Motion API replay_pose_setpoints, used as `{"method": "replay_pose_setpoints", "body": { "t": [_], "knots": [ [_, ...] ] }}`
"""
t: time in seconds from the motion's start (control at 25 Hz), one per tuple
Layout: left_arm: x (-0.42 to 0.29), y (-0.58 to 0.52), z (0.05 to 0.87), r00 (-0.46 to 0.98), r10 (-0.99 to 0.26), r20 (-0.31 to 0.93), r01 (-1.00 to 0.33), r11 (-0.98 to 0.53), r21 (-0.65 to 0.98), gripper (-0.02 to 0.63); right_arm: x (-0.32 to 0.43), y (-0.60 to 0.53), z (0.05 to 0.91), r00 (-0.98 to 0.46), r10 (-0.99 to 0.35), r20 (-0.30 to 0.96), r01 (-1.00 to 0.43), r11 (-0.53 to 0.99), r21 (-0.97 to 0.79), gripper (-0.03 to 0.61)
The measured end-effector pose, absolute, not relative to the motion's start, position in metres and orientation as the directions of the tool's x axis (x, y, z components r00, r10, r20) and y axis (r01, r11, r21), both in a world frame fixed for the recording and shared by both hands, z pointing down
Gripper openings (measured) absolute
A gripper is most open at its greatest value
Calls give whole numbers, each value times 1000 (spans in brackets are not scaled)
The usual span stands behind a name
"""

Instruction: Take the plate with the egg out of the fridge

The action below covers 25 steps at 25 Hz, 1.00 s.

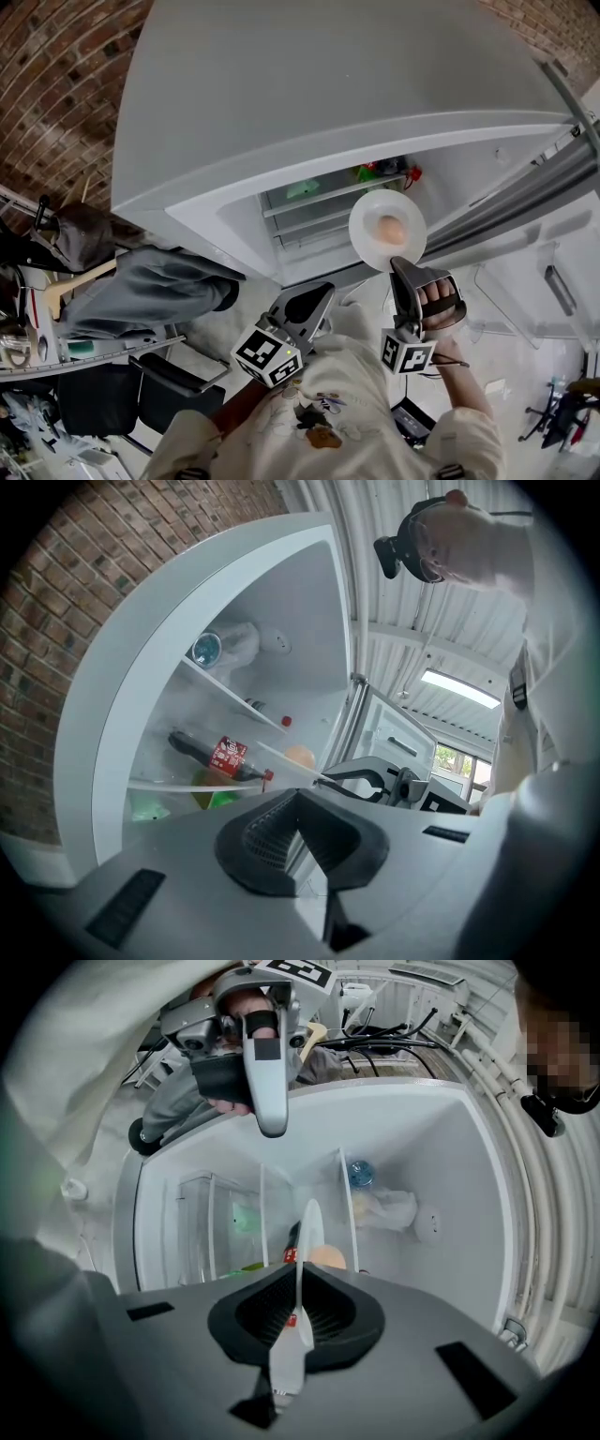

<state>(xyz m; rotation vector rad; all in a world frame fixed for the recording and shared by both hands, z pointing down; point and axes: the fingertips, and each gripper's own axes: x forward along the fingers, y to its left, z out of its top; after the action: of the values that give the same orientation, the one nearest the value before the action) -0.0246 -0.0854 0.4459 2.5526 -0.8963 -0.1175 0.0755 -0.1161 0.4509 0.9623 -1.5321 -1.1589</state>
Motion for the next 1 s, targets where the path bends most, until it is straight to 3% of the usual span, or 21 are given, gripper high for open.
{"method": "replay_pose_setpoints", "body": {
  "t": [0.68,1.0],
  "knots": [
    [-27,-94,447,780,-623,66,-587,-691,422,8,83,-82,470,-204,-941,268,-59,286,957,18],
    [-22,-94,447,782,-620,60,-581,-691,429,8,79,-72,459,-225,-947,229,-89,254,963,18]
  ]
}}
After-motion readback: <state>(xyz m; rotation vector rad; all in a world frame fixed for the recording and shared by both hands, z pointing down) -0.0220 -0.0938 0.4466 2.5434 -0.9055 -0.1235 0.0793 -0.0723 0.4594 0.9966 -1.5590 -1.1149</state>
